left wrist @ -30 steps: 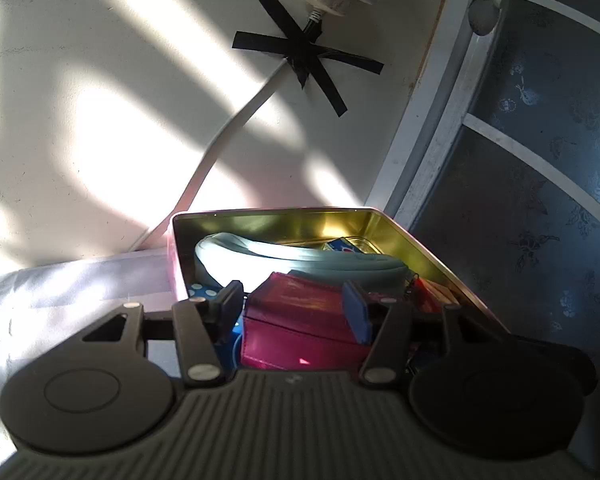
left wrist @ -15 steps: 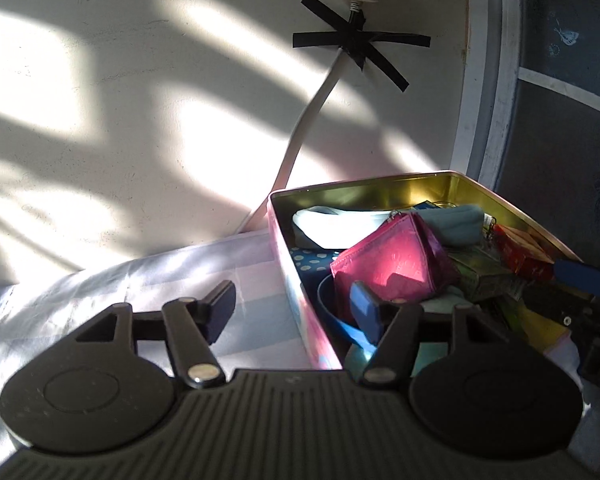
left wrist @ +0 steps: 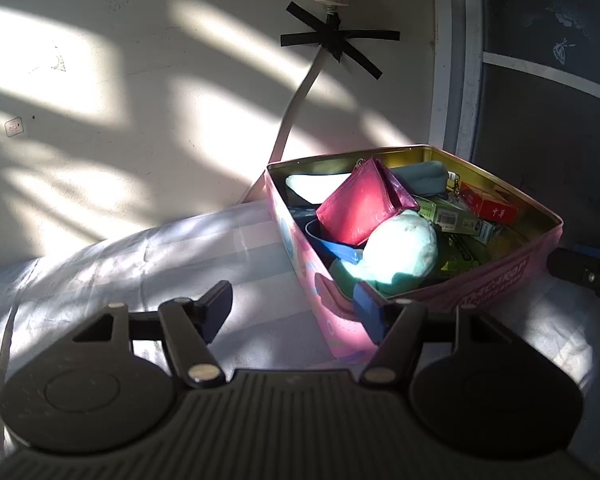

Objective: Organize objects

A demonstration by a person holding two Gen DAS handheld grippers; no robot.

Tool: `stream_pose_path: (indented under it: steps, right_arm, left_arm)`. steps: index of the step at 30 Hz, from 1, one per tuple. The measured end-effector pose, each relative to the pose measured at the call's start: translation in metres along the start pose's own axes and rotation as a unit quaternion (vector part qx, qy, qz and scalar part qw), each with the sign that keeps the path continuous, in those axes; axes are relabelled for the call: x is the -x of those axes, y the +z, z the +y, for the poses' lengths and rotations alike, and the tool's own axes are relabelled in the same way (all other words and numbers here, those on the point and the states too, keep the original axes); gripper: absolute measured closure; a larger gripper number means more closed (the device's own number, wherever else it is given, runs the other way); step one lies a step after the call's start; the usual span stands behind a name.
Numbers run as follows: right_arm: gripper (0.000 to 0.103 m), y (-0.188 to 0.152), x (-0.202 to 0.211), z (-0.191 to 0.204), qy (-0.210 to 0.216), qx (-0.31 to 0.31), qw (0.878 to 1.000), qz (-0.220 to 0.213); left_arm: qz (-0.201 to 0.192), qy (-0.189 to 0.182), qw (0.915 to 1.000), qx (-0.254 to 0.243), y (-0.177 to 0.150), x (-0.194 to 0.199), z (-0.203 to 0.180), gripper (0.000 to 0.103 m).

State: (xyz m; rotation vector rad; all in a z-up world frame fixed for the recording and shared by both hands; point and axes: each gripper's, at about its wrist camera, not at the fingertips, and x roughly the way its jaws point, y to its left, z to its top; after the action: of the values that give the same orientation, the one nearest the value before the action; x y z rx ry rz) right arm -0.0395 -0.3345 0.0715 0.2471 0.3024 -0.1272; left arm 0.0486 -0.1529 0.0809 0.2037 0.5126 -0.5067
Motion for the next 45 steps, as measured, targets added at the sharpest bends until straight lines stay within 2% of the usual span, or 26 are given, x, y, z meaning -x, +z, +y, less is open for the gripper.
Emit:
stream_pose_path:
  steps: [5, 9, 13, 23, 27, 34, 41, 45]
  right_arm:
    - [0.058, -0.004, 0.011, 0.01, 0.015, -0.001, 1.0, -0.001]
    - [0.052, -0.01, 0.016, 0.018, 0.028, -0.001, 1.0, 0.007]
    - [0.049, -0.017, 0.02, 0.027, 0.039, 0.0, 0.999, 0.015]
    - [0.036, -0.033, 0.023, 0.055, 0.063, 0.012, 0.997, 0.045]
    - [0.032, -0.034, 0.023, 0.065, 0.072, 0.014, 0.996, 0.051]
    - [0.029, -0.04, 0.021, 0.084, 0.073, 0.036, 0.995, 0.061]
    - [0.027, -0.045, 0.019, 0.097, 0.078, 0.046, 0.993, 0.071]
    - [0.026, -0.049, 0.018, 0.102, 0.079, 0.048, 0.993, 0.079]
  left_arm:
    - [-0.006, 0.002, 1.0, -0.002, -0.009, 0.014, -0.002, 0.028]
    - [-0.01, 0.01, 0.9999, -0.002, -0.019, 0.026, -0.001, 0.016]
    - [-0.007, 0.019, 0.9998, 0.006, -0.026, 0.032, 0.004, 0.011]
    - [0.01, 0.042, 0.9986, 0.031, -0.05, 0.041, 0.02, 0.0]
    - [0.011, 0.052, 0.998, 0.035, -0.057, 0.046, 0.027, 0.0]
    - [0.018, 0.063, 0.9973, 0.032, -0.067, 0.049, 0.035, 0.0]
    - [0.024, 0.096, 0.9947, 0.028, -0.074, 0.049, 0.04, 0.0]
    - [0.026, 0.101, 0.9941, 0.03, -0.078, 0.05, 0.045, 0.0]
